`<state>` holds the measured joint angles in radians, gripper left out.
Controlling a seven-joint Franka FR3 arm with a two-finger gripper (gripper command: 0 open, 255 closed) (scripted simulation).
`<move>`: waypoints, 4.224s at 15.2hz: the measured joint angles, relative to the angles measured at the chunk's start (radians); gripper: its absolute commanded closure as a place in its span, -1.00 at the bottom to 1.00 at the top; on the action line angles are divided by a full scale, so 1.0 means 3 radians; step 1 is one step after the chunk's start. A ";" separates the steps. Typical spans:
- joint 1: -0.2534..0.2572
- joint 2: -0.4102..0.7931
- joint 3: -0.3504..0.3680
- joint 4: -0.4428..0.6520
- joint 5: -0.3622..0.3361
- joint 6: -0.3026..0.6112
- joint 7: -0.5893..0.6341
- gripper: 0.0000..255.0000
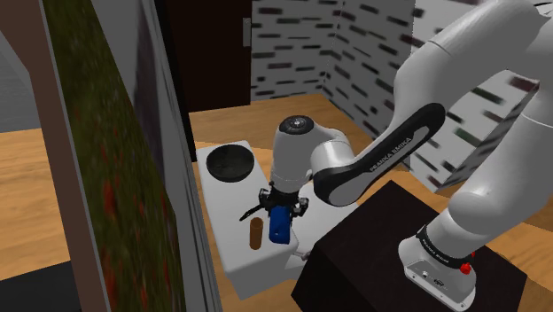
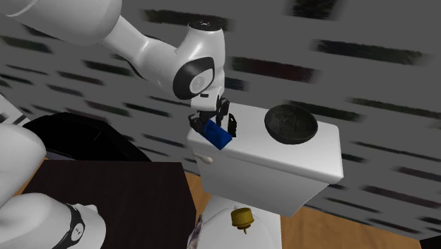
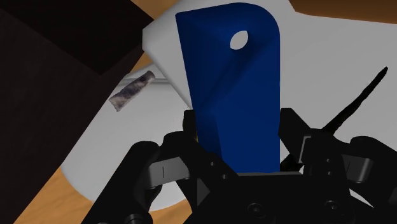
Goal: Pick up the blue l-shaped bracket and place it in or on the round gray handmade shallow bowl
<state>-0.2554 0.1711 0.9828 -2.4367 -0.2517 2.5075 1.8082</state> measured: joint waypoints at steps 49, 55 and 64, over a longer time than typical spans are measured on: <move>0.0725 0.1844 -0.0736 0.3550 -0.0856 -0.2065 -0.0553 1.00; 0.0747 0.1960 -0.0795 0.3479 -0.0930 -0.1895 -0.0515 1.00; 0.0746 0.1990 -0.0811 0.3439 -0.0953 -0.1829 -0.0501 -1.00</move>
<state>-0.0314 0.7680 0.7394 -1.4049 -0.5375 1.9587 1.6579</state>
